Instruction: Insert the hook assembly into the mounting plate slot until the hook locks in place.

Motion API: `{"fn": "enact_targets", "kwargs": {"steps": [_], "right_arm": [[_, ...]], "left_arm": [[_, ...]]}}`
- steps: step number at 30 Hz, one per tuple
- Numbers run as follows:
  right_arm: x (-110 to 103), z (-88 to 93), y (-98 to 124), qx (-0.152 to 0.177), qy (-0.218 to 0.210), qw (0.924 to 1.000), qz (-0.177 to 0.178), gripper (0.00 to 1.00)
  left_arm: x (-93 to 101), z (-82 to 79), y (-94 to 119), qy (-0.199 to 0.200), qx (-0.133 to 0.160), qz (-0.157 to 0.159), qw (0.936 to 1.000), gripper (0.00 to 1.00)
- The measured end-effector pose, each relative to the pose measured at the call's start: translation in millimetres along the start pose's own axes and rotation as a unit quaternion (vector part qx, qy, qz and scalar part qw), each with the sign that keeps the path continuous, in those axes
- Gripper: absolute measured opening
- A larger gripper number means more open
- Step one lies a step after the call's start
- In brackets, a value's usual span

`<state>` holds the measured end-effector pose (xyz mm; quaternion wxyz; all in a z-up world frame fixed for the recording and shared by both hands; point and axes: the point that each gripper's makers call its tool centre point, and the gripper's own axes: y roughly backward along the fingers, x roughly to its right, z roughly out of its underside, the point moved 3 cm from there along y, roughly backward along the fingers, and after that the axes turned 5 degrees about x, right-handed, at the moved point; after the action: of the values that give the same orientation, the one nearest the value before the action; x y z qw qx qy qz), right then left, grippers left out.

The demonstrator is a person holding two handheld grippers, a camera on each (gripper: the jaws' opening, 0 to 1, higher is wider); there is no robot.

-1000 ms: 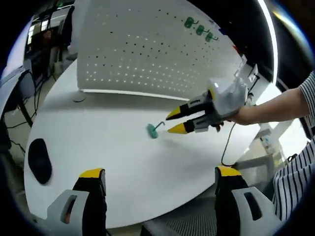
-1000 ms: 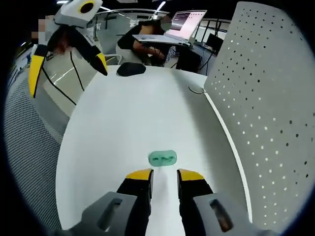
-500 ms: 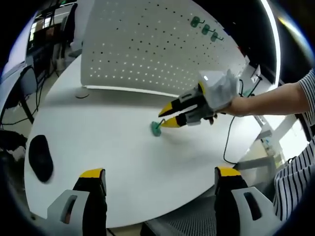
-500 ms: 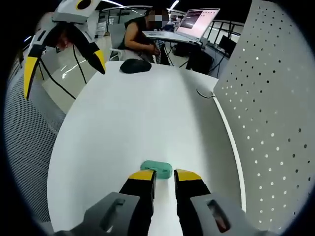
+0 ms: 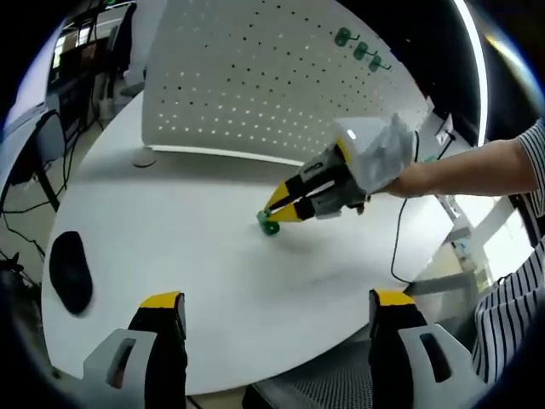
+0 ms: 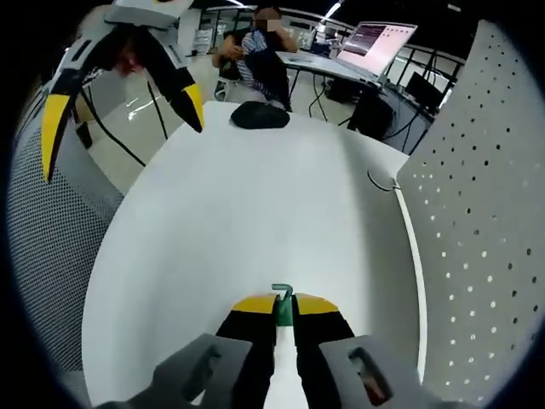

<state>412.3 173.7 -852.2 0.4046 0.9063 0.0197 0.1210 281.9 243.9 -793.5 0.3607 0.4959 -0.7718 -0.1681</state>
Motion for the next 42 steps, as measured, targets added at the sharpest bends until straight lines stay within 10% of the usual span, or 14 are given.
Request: {"fn": "enact_targets", "kwargs": {"steps": [42], "right_arm": [[-7,-13.9,-7,-0.013,-0.069,0.9966,-0.043,0.00]], "left_arm": [[1.7,-2.3,1,0.003,0.001,0.000,1.0000,0.89]]}}
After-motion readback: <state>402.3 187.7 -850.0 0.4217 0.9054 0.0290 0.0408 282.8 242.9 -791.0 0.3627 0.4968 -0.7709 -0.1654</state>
